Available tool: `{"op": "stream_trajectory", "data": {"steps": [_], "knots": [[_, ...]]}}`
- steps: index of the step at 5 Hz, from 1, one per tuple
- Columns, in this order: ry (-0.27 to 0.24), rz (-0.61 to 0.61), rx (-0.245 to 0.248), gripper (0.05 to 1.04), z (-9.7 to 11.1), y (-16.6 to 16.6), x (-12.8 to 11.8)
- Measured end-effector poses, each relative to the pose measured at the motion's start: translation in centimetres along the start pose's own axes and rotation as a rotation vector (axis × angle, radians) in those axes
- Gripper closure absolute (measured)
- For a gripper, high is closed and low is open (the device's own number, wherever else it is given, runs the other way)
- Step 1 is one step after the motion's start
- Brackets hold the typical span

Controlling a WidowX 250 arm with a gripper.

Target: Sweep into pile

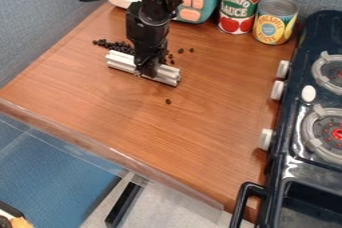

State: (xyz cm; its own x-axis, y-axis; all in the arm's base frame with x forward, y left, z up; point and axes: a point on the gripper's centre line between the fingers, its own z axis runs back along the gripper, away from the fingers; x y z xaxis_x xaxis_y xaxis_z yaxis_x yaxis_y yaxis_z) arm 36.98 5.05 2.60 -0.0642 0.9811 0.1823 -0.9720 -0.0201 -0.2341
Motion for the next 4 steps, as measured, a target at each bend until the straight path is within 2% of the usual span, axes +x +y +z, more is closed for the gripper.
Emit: {"op": "stream_trajectory", "data": {"steps": [4], "knots": [[-0.017,0.011,-0.029,0.745,-0.4,-2.7,0.3]]}}
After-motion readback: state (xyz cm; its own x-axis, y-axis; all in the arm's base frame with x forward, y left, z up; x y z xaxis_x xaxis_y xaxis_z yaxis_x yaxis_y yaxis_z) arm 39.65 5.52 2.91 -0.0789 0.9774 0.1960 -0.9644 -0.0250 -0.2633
